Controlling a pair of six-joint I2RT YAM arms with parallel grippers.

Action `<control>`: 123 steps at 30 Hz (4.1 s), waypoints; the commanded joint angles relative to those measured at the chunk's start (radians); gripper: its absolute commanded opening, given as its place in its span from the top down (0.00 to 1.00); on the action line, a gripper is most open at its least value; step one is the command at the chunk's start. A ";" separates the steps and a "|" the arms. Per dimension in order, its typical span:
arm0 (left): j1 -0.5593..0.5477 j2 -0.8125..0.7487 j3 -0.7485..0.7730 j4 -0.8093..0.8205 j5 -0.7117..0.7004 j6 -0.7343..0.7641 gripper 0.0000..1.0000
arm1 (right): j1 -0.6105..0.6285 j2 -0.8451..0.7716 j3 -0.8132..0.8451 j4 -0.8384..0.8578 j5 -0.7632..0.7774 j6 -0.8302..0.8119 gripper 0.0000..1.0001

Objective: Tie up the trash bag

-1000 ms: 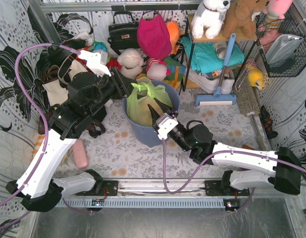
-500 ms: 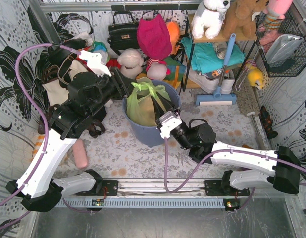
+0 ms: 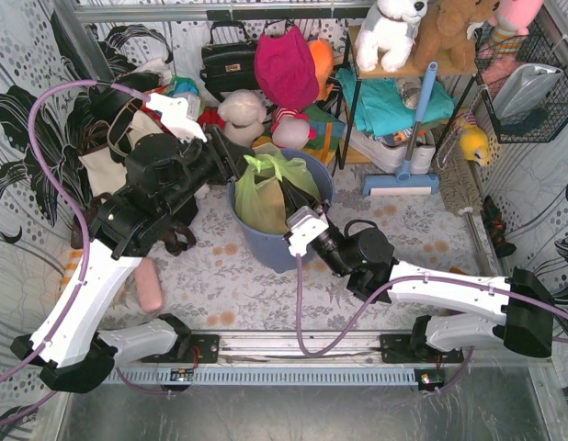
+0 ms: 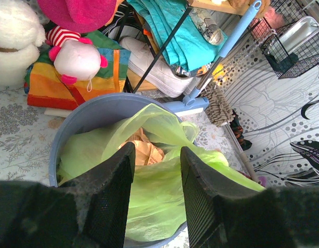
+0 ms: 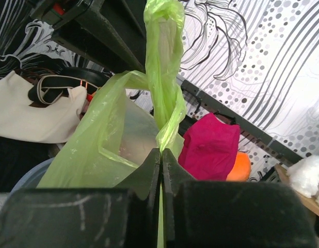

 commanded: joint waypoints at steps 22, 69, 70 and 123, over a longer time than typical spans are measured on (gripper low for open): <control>-0.003 0.002 -0.003 0.013 0.046 -0.004 0.51 | -0.028 0.296 0.159 0.411 -0.016 0.170 1.00; -0.003 -0.174 -0.036 -0.097 -0.198 0.021 0.57 | -0.106 0.530 0.297 0.710 -0.215 0.092 1.00; -0.003 -0.176 -0.033 -0.091 -0.212 0.026 0.57 | -0.105 0.532 0.298 0.710 -0.215 0.091 1.00; -0.003 -0.051 0.041 -0.053 -0.150 -0.021 0.59 | -0.106 0.513 0.300 0.713 -0.227 0.085 1.00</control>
